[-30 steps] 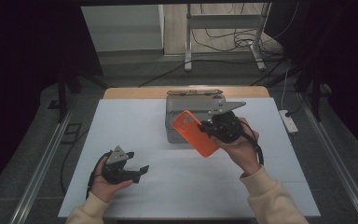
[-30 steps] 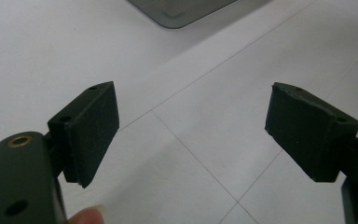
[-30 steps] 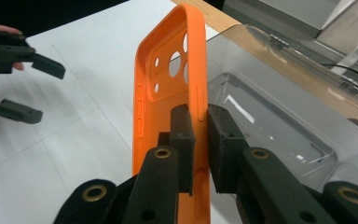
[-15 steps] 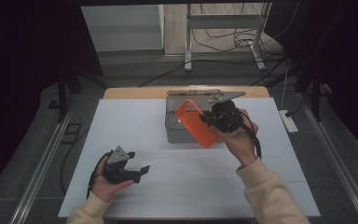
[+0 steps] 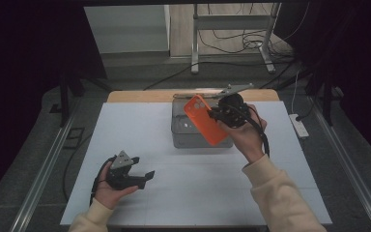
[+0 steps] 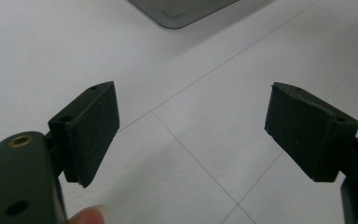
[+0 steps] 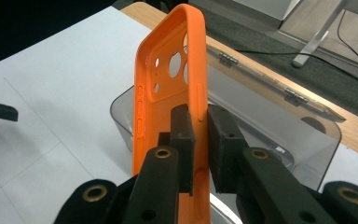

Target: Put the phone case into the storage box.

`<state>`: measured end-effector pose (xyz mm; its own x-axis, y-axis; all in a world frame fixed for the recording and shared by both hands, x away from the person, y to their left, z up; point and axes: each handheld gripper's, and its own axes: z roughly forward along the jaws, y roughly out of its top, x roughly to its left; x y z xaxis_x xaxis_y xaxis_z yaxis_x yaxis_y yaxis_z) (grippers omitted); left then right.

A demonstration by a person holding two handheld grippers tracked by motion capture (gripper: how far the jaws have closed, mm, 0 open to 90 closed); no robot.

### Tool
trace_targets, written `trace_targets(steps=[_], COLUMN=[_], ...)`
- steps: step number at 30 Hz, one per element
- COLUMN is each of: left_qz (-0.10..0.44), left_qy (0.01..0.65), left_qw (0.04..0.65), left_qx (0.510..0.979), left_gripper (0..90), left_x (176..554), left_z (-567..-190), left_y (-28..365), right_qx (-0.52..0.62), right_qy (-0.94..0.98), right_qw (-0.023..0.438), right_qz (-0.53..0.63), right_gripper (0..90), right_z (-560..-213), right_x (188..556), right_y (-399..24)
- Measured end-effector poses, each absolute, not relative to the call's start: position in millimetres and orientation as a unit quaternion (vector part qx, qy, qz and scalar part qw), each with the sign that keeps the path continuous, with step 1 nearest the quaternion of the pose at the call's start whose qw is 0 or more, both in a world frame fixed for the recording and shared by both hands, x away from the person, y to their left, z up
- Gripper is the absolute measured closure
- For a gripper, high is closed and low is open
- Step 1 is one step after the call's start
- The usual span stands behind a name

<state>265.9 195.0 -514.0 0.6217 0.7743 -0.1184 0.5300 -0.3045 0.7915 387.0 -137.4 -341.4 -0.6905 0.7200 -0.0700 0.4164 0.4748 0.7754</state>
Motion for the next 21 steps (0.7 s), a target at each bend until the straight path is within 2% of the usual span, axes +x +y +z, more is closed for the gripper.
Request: trace_targets(steps=[8,21], left_qz=[0.144,0.145], left_qy=[0.409,0.410], left_qw=[0.425,0.427], left_qx=[0.794,0.793], left_gripper=[17.8,17.8], left_x=[266,266], left_z=[-514,-513], left_y=[195,194], right_qx=[0.344,0.380], right_qy=[0.838,0.829], right_qw=[0.216,0.220], right_qz=[0.364,0.346], right_gripper=[81.1,81.1], right_z=[-335,-337], right_x=[396,416], right_y=[-131,-130])
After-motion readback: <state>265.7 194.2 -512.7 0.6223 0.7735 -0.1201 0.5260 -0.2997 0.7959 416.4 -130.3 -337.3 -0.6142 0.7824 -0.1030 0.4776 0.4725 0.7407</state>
